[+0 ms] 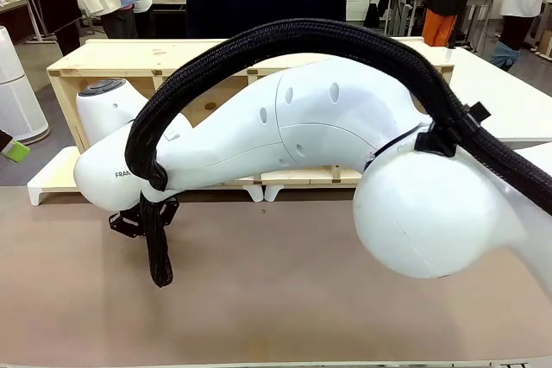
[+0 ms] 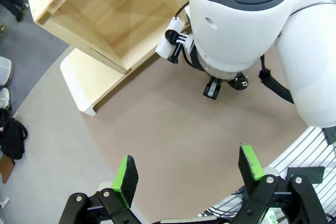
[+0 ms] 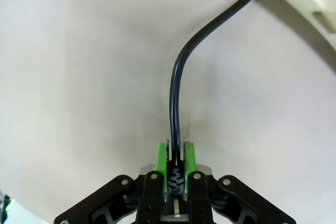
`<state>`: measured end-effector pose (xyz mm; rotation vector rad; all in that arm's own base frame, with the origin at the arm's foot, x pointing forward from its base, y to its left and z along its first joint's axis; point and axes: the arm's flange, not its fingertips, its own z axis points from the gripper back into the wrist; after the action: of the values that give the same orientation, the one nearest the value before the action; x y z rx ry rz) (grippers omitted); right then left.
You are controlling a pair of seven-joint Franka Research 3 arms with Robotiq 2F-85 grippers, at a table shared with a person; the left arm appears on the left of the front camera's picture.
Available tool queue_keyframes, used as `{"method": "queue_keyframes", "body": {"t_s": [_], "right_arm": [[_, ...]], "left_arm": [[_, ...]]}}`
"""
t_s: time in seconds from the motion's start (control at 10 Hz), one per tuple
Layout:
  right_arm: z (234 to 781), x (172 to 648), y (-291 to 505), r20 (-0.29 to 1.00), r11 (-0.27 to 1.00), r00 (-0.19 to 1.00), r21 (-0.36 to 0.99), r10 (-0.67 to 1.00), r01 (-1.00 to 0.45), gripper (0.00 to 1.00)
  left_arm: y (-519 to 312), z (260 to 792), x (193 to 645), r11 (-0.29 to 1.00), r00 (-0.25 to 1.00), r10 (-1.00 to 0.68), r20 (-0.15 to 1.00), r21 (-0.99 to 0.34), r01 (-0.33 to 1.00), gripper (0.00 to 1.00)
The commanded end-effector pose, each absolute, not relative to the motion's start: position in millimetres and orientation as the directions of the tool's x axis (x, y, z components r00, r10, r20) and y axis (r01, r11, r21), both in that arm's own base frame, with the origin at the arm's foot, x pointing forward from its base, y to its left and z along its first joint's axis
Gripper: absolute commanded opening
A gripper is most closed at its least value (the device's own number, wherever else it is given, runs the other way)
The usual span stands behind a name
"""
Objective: Perform cable management.
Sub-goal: When the cord part of the Power Cable appears at the lower middle area of the table and stops, grasp the cord part of the Power Cable, then pull the grasped Power Cable to the location of the Power Strip.
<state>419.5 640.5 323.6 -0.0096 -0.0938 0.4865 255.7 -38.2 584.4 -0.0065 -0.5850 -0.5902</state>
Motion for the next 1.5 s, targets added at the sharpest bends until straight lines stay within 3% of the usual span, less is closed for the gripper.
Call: {"method": "queue_keyframes", "body": {"t_s": [0.0, 0.5, 1.4], "right_arm": [[330.2, 404.2, 624.4, 0.088, 0.894, 0.889, -0.054, 0.449, -0.446, 0.00], [339.8, 373.7, 606.0, 0.121, 0.890, 0.881, -0.078, 0.457, -0.450, 0.00], [339.2, 386.0, 620.5, 0.086, 0.881, 0.877, -0.067, 0.474, -0.469, 0.00]], "left_arm": [[-38.5, 585.4, 258.0, 0.833, 0.665, -0.526, 0.530, 0.164, 0.528, 1.00], [-38.5, 585.4, 258.0, 0.833, 0.665, -0.526, 0.530, 0.164, 0.528, 1.00], [-38.5, 585.4, 258.0, 0.833, 0.665, -0.526, 0.530, 0.164, 0.528, 1.00]]}}
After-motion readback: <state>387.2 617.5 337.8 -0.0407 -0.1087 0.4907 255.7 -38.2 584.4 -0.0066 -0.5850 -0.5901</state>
